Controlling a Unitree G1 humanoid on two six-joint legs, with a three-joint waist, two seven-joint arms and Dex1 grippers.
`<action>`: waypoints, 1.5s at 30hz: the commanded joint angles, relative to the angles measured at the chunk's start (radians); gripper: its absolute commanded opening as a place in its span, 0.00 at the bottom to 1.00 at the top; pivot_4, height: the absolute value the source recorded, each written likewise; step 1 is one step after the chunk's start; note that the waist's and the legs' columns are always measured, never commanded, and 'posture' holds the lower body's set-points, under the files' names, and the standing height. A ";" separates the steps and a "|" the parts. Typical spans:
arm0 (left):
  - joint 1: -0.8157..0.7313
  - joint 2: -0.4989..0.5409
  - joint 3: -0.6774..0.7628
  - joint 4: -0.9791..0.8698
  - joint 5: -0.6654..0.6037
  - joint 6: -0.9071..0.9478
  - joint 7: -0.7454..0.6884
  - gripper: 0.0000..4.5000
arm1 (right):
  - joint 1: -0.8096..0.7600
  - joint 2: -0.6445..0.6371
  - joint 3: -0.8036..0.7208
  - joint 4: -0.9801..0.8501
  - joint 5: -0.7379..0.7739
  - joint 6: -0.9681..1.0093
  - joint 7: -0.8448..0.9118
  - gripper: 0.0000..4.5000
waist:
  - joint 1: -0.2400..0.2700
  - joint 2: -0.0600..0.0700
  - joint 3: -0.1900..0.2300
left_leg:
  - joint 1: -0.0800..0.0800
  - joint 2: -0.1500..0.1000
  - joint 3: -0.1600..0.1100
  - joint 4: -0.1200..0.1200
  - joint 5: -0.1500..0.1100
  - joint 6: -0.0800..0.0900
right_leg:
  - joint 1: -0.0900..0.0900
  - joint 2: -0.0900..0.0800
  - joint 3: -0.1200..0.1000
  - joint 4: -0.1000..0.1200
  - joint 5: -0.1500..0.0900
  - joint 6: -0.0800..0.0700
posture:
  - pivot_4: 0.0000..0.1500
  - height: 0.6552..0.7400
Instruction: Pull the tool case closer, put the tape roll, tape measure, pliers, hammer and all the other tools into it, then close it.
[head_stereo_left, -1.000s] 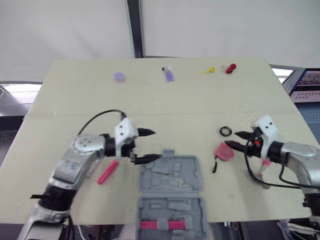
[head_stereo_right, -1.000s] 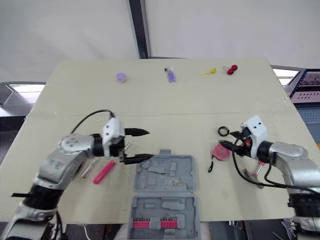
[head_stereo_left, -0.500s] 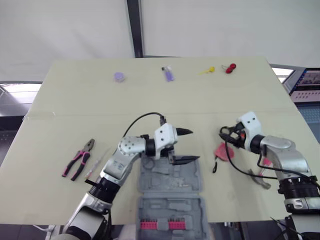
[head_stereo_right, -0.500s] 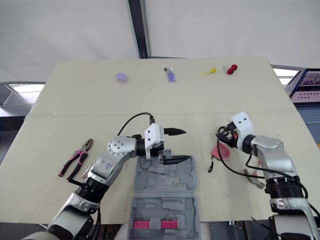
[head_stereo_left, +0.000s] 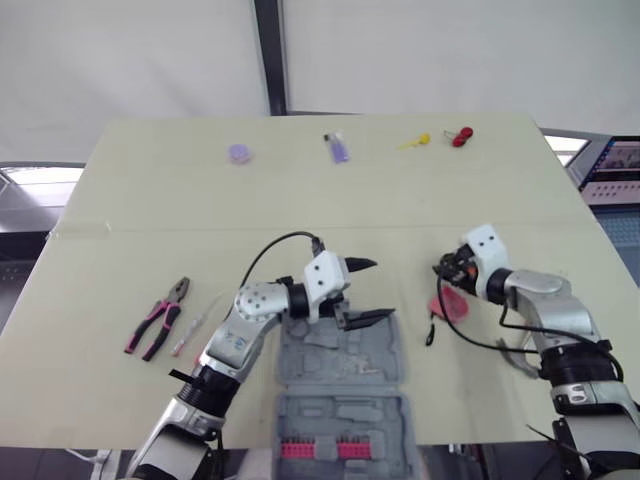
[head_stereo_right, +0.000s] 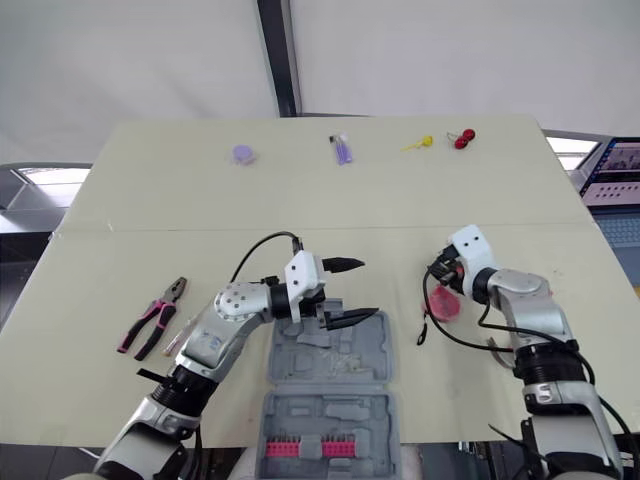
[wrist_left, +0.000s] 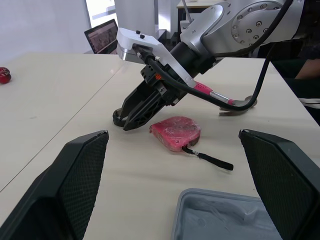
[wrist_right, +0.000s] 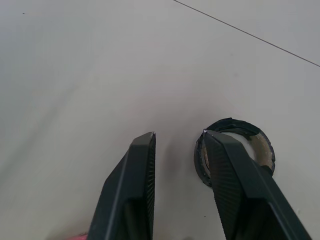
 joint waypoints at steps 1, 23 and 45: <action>-0.003 -0.008 0.002 -0.048 -0.002 0.000 0.003 1.00 | -0.005 -0.007 -0.017 -0.003 -0.006 -0.020 -0.009 0.40 | 0.000 0.000 0.000 | 0.000 0.000 0.000 0.000 0.000 0.000 | 0.000 0.000 0.000 0.000 0.000 0.000 | 1.00 1.00; -0.002 -0.014 -0.008 -0.083 -0.002 0.039 0.005 1.00 | -0.032 0.006 -0.023 0.058 -0.023 -0.043 -0.030 0.40 | 0.000 0.000 0.000 | 0.000 0.000 0.000 0.000 0.000 0.000 | 0.000 0.000 0.000 0.000 0.000 0.000 | 1.00 1.00; -0.005 -0.014 -0.009 -0.088 0.003 0.049 0.005 1.00 | -0.019 0.003 -0.018 0.014 -0.016 -0.017 -0.015 0.04 | 0.000 0.000 0.000 | 0.000 0.000 0.000 0.000 0.000 0.000 | 0.000 0.000 0.000 0.000 0.000 0.000 | 1.00 1.00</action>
